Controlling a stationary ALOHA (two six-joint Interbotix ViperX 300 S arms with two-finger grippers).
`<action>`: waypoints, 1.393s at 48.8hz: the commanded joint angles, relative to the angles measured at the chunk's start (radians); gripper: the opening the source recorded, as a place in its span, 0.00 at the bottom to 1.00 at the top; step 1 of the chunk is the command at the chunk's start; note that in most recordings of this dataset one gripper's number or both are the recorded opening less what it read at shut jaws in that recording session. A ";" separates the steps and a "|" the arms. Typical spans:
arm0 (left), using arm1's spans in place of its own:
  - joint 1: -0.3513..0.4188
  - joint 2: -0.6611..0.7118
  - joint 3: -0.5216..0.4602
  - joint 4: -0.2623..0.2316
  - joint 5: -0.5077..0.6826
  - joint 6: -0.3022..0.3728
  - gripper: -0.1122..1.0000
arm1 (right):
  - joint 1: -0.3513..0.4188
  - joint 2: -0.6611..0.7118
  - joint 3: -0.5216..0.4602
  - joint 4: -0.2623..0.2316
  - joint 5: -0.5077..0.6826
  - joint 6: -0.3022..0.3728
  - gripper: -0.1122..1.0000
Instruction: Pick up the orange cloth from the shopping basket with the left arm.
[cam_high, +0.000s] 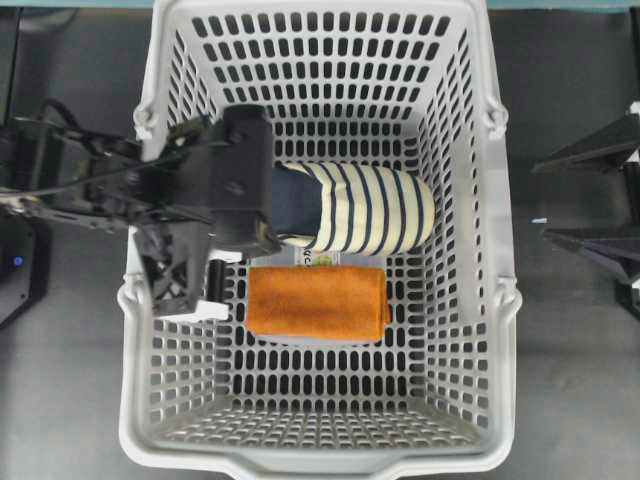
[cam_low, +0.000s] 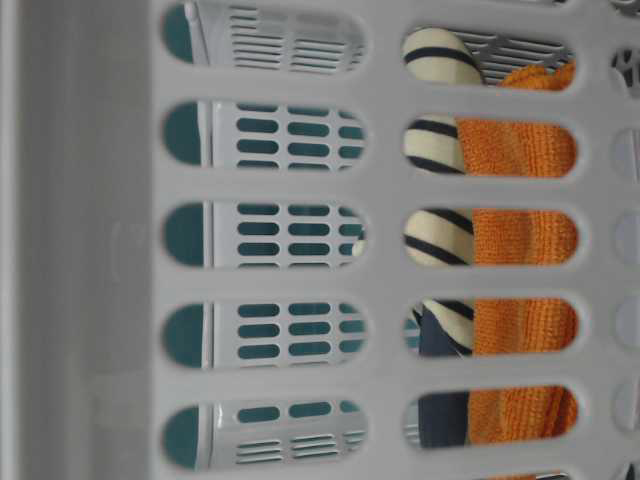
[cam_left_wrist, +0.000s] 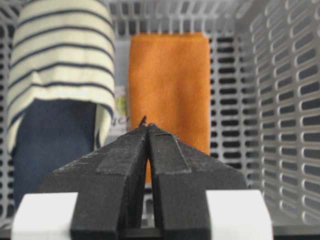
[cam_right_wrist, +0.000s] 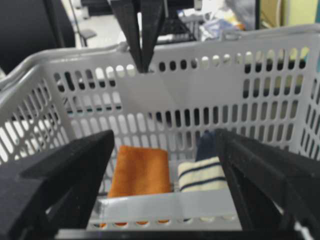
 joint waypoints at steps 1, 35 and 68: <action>0.003 0.012 -0.049 0.003 0.043 -0.002 0.11 | 0.005 0.002 -0.023 0.002 0.008 0.002 0.80; -0.040 0.327 -0.152 0.003 0.138 -0.040 0.90 | -0.002 -0.017 -0.021 0.002 0.015 0.002 0.78; -0.048 0.442 -0.117 0.003 0.074 -0.038 0.90 | -0.002 -0.020 -0.015 0.002 0.014 0.006 0.77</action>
